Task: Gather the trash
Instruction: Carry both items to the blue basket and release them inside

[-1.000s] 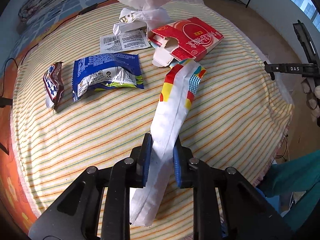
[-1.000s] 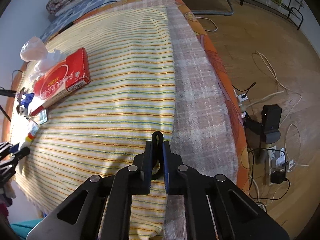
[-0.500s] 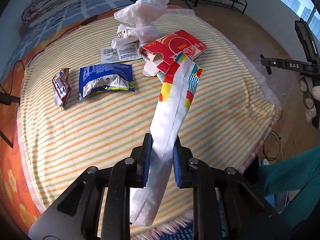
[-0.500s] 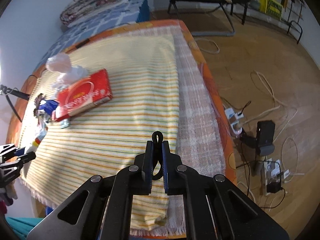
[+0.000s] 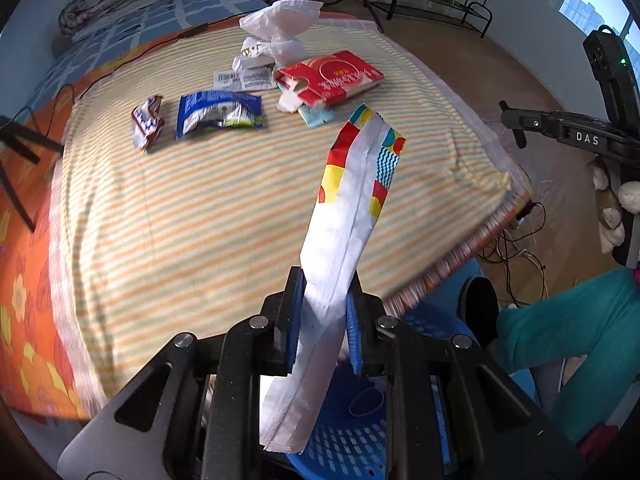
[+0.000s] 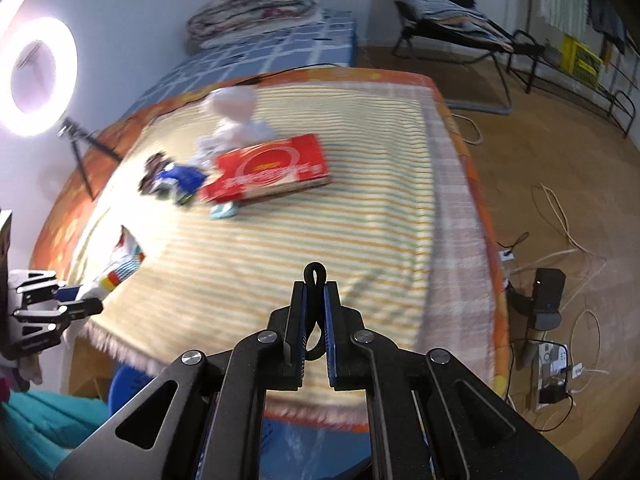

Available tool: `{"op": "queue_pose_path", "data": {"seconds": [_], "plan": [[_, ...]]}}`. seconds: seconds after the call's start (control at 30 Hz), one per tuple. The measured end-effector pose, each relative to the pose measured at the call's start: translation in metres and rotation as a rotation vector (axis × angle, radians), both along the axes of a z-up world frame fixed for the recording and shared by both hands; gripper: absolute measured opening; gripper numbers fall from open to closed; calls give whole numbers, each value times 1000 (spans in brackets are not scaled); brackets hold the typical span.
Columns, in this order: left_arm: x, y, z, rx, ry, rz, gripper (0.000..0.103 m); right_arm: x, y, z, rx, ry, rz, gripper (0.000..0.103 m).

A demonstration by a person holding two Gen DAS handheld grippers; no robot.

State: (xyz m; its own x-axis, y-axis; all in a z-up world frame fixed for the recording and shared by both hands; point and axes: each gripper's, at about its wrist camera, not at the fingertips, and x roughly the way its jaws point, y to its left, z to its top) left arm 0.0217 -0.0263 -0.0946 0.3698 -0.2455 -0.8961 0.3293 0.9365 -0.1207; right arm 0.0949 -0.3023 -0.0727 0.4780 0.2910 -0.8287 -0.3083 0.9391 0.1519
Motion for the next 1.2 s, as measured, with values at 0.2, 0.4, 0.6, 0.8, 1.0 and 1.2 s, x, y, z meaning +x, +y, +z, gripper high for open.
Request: {"op": "queue_pose_path", "data": {"seconds": [0.2, 0.4, 0.6, 0.8, 1.0, 1.2], "plan": [[-39, 0, -3, -8, 13, 9, 18, -39, 31, 1, 18, -14, 89, 6], [-79, -8, -17, 5, 35, -9, 18, -80, 59, -9, 14, -6, 178, 6], [-108, -13, -38, 6, 85, -18, 18, -117, 85, -25, -2, 18, 253, 6], [-121, -13, -57, 8, 127, -13, 18, -144, 102, -44, -19, 47, 306, 6], [-134, -13, -80, 19, 180, -12, 18, -162, 112, -65, -21, 98, 331, 6], [-139, -13, -101, 46, 232, -14, 18, -170, 118, -83, -31, 139, 345, 6]]}}
